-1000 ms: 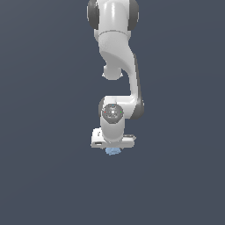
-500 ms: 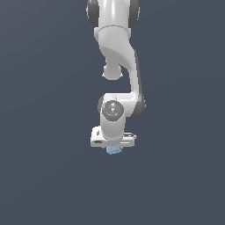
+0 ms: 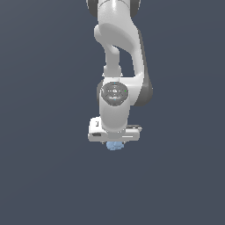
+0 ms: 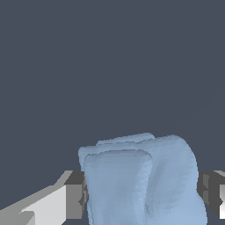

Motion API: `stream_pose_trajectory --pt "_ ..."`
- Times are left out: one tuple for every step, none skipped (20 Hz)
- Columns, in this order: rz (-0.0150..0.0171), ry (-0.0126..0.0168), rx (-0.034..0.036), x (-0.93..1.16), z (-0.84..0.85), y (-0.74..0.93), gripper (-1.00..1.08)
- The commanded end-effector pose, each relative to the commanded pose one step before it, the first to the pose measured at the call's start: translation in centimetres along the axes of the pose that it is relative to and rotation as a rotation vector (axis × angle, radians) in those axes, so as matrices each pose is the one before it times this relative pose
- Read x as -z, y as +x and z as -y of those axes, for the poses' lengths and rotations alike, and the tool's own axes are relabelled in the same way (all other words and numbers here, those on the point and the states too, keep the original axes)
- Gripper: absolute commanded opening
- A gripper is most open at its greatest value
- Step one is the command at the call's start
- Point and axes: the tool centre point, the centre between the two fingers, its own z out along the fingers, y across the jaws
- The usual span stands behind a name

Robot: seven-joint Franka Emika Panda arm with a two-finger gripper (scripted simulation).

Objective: Pick up the object and move it to a goal position.

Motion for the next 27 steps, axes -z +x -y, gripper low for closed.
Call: stream_pose_trajectory --pt "0.00075 0.00023 0.0005 2.651 0.156 0.321 -1.0" --pt "0.0 0.0 0.0 1.092 0.05 0.135 -1.0" --pt "0.00063 0.00013 0.00024 1.045 0.065 0.148 -1.0" --pt "0.0 0.0 0.0 1.086 0.05 0.14 -1.0" --pt "0.00063 0.00014 0.00024 1.034 0.065 0.154 -1.0" --pt "0.0 0.0 0.0 1.07 0.05 0.145 -1.0" --pt "0.00063 0.00015 0.00024 1.013 0.064 0.16 -1.0" --pt "0.0 0.0 0.0 1.015 0.047 0.145 -1.0" --pt "0.00063 0.00016 0.00025 0.896 0.058 0.153 -1.0" --pt "0.0 0.0 0.0 0.868 0.041 0.132 -1.0" --pt "0.00062 0.00017 0.00025 0.754 0.051 0.14 -1.0" --pt "0.0 0.0 0.0 0.731 0.035 0.118 -1.0" --pt "0.0 0.0 0.0 0.667 0.032 0.111 -1.0" --pt "0.00062 0.00018 0.00025 0.56 0.042 0.12 -1.0" --pt "0.0 0.0 0.0 0.545 0.026 0.097 -1.0" --pt "0.0 0.0 0.0 0.487 0.023 0.089 -1.0" --pt "0.0 0.0 0.0 0.432 0.021 0.082 -1.0" --pt "0.00061 0.0002 0.00026 0.334 0.031 0.092 -1.0" --pt "0.0 0.0 0.0 0.327 0.016 0.067 -1.0" --pt "0.0 0.0 0.0 0.279 0.013 0.059 -1.0" --pt "0.0 0.0 0.0 0.235 0.011 0.051 -1.0" --pt "0.0 0.0 0.0 0.194 0.009 0.043 -1.0" --pt "0.0 0.0 0.0 0.155 0.008 0.035 -1.0" --pt "0.0 0.0 0.0 0.119 0.006 0.027 -1.0" --pt "0.0 0.0 0.0 0.084 0.004 0.02 -1.0" --pt "0.0 0.0 0.0 0.05 0.002 0.012 -1.0" --pt "0.0 0.0 0.0 0.017 0.001 0.004 -1.0"
